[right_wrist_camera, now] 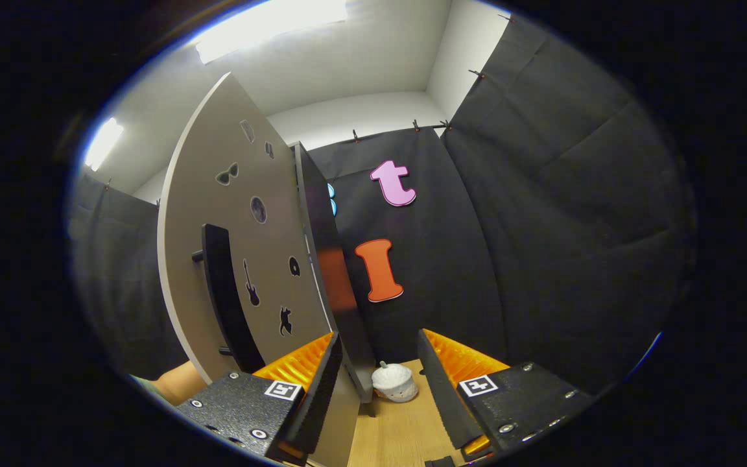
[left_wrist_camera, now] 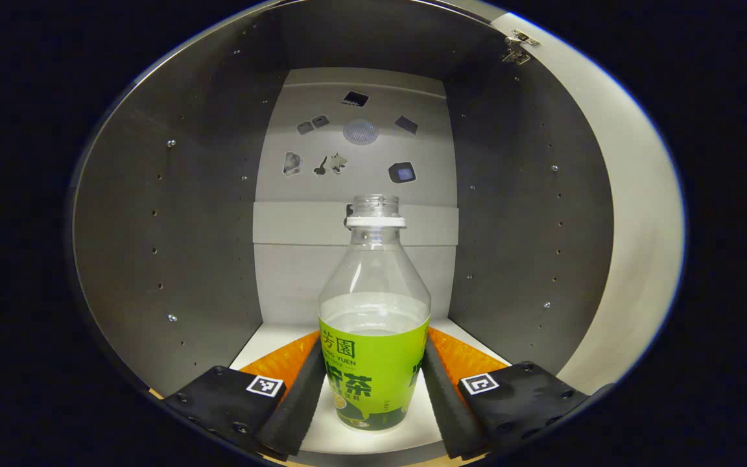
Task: Open the cabinet door with the right hand, grasp the bottle in the cabinet with the left hand and place it on the coaster, then close the cabinet door with the right hand.
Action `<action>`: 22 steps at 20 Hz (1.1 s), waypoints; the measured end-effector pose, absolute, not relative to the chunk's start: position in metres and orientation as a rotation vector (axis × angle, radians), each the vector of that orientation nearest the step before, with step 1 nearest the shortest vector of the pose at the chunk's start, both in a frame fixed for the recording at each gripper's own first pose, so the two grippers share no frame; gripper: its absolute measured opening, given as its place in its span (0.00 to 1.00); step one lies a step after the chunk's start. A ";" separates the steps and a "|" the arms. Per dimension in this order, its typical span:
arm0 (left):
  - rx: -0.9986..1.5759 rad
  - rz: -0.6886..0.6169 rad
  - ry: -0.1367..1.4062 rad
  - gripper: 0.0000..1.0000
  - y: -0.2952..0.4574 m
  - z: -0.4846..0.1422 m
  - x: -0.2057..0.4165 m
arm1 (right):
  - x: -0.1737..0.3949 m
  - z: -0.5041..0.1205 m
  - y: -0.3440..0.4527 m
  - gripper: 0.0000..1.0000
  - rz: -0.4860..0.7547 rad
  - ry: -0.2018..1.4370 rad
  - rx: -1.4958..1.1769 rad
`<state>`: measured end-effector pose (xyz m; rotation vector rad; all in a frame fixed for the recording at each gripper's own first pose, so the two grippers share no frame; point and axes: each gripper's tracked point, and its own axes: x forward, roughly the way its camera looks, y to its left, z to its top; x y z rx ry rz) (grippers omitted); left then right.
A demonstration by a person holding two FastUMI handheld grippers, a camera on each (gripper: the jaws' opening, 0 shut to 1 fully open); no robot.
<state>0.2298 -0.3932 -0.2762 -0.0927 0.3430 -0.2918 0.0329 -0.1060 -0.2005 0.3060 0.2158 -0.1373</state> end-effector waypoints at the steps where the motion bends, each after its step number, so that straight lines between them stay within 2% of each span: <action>1: -0.083 -0.296 0.351 0.83 -0.391 -0.276 0.227 | 0.032 -0.202 -0.102 0.76 -0.130 0.222 0.303; 7: -0.103 -0.337 0.363 0.81 -0.375 -0.257 0.193 | 0.034 -0.204 -0.087 0.80 -0.112 0.248 0.287; 8: -0.100 -0.343 0.355 0.79 -0.370 -0.251 0.184 | 0.034 -0.204 -0.085 0.80 -0.108 0.249 0.290; 13: -0.078 -0.362 0.290 0.82 -0.339 -0.220 0.138 | 0.030 -0.199 -0.078 0.80 -0.112 0.247 0.289; 14: -0.079 -0.365 0.284 0.79 -0.333 -0.217 0.129 | 0.029 -0.199 -0.076 0.80 -0.113 0.247 0.291; 16: -0.062 -0.359 0.271 0.79 -0.318 -0.213 0.112 | 0.028 -0.200 -0.069 0.80 -0.107 0.254 0.294; 17: -0.054 -0.357 0.267 0.82 -0.311 -0.212 0.106 | 0.028 -0.200 -0.066 0.89 -0.104 0.257 0.295; 18: -0.052 -0.353 0.264 0.82 -0.304 -0.211 0.099 | 0.029 -0.200 -0.064 0.89 -0.100 0.259 0.295; 19: -0.053 -0.349 0.263 0.82 -0.296 -0.210 0.093 | 0.029 -0.200 -0.061 0.80 -0.095 0.261 0.293; 21: -0.058 -0.331 0.255 0.82 -0.276 -0.210 0.080 | 0.029 -0.202 -0.055 0.80 -0.089 0.267 0.289; 22: -0.063 -0.320 0.251 0.81 -0.266 -0.210 0.074 | 0.028 -0.203 -0.052 0.89 -0.087 0.271 0.285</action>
